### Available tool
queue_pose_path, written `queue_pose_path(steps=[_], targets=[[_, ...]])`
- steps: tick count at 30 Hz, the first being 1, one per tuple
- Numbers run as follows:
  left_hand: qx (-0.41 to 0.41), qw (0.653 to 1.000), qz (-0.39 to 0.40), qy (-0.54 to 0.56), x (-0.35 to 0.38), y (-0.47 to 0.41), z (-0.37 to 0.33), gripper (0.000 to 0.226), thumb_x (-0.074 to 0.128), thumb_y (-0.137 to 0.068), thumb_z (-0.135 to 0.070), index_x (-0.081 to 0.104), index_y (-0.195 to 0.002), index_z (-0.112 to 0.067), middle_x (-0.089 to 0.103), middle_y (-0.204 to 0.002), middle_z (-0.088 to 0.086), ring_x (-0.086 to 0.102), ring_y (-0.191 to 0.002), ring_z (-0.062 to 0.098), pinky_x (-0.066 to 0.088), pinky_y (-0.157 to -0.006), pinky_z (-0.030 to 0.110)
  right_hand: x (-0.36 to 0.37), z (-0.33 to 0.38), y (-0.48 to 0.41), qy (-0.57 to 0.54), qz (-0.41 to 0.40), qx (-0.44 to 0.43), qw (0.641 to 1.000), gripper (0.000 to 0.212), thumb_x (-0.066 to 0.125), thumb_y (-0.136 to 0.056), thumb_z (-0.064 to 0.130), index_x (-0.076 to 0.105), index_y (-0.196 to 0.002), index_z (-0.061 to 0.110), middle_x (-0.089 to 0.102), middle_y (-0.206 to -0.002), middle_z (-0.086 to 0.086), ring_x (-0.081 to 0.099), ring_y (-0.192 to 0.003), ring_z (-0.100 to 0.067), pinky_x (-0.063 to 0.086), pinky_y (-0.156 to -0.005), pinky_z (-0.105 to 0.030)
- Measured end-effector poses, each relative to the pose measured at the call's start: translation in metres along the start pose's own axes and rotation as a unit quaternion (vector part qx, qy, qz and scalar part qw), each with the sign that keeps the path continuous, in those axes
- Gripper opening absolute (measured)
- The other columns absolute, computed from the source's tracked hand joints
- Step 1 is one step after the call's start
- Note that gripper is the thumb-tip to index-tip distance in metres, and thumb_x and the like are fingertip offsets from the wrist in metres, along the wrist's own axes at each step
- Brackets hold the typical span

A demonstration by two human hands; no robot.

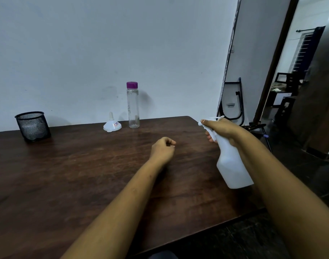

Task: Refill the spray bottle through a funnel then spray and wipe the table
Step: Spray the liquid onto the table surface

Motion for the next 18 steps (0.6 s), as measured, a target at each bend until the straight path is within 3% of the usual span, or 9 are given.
queue_pose_path(steps=[4,8,10,14,18], targets=[[-0.017,0.999,-0.006,-0.035,-0.004,0.002,0.013,0.017,0.053,-0.090,-0.012,0.058,-0.084,-0.027,0.062,-0.102,-0.002,0.057,-0.093,0.014,0.046,-0.082,0.029,0.003,-0.001,-0.004,0.034,0.006,0.008,0.999,0.043,0.056,-0.092,0.043,0.063,-0.114,0.006,0.059,-0.079,-0.008,0.057,-0.066,-0.017,0.052,-0.062,-0.028],[-0.026,0.997,-0.013,-0.066,-0.006,0.006,0.020,0.020,0.053,-0.088,-0.016,0.056,-0.075,-0.030,0.062,-0.095,-0.005,0.058,-0.099,0.019,0.046,-0.095,0.039,0.010,-0.001,0.002,0.029,0.037,0.029,0.998,0.040,0.053,-0.093,0.047,0.063,-0.105,0.010,0.063,-0.090,-0.011,0.061,-0.076,-0.019,0.053,-0.065,-0.030],[-0.025,0.997,-0.011,-0.068,-0.005,0.007,0.023,0.021,0.054,-0.087,-0.016,0.055,-0.071,-0.030,0.062,-0.090,-0.006,0.059,-0.100,0.020,0.045,-0.097,0.040,0.012,0.002,0.001,0.047,0.029,0.004,0.998,0.039,0.050,-0.095,0.045,0.063,-0.111,0.012,0.062,-0.091,-0.012,0.060,-0.076,-0.019,0.053,-0.065,-0.029],[-0.019,0.997,0.001,-0.072,-0.003,0.008,0.028,0.017,0.053,-0.087,-0.016,0.056,-0.077,-0.029,0.062,-0.088,-0.008,0.059,-0.099,0.019,0.044,-0.098,0.041,0.014,0.006,-0.005,0.071,0.014,-0.023,0.997,0.040,0.049,-0.096,0.042,0.062,-0.119,0.012,0.057,-0.082,-0.009,0.055,-0.073,-0.018,0.051,-0.067,-0.029],[-0.003,0.996,0.004,-0.084,-0.003,0.007,0.030,0.015,0.051,-0.088,-0.016,0.057,-0.083,-0.029,0.058,-0.080,-0.014,0.059,-0.097,0.017,0.044,-0.097,0.040,0.016,0.003,-0.004,0.060,0.030,0.005,0.998,0.040,0.049,-0.095,0.044,0.060,-0.111,0.010,0.061,-0.094,-0.012,0.060,-0.078,-0.018,0.054,-0.063,-0.026]])
Point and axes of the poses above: each hand's wrist, its own y-axis away from the middle knuckle, its own x-axis out of the palm, z = x × y, the point moved 6 cm from there along -y, towards the middle knuckle
